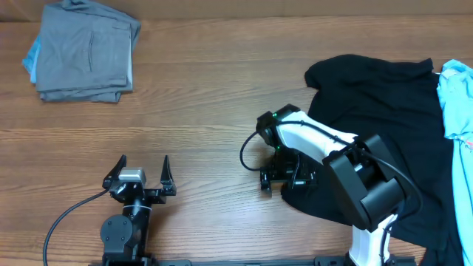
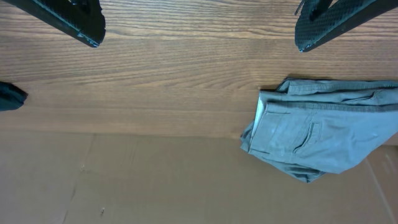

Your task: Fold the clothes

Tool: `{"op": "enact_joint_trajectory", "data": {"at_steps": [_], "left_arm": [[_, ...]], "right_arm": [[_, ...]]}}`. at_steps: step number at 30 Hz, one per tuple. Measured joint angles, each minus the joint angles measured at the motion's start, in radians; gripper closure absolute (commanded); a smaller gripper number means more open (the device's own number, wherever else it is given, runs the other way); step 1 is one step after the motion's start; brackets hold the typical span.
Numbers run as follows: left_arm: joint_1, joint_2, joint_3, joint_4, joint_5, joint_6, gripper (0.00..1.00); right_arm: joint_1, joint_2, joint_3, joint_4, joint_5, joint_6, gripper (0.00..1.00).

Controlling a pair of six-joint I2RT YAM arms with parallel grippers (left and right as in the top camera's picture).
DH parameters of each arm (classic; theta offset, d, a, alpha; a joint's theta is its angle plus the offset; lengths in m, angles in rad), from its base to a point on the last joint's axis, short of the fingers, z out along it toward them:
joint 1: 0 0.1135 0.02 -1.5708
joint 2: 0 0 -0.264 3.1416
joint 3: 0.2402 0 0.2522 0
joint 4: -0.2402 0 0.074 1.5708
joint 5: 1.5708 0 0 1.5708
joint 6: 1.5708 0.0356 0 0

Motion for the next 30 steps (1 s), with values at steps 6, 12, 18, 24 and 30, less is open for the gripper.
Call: {"op": "enact_joint_trajectory", "data": {"at_steps": [6,12,18,24,30], "left_arm": [[0.0,0.0,0.0,0.0,0.0,0.0,0.0],[0.0,0.0,0.0,0.0,0.0,0.0,0.0],[0.0,0.0,0.0,0.0,0.0,0.0,0.0],[0.0,0.0,0.0,-0.001,0.0,0.0,0.0],[0.0,0.0,0.0,-0.001,0.0,0.0,0.0]], "right_arm": [[0.0,-0.016,-0.031,0.036,-0.034,-0.011,0.71],[-0.001,-0.019,-0.032,0.041,-0.021,0.004,0.96],[-0.018,-0.076,-0.016,-0.002,0.081,0.051,0.96],[-0.08,-0.276,0.189,-0.124,0.214,0.087,0.96],[-0.101,-0.405,0.507,-0.262,0.29,0.081,0.96]]}}
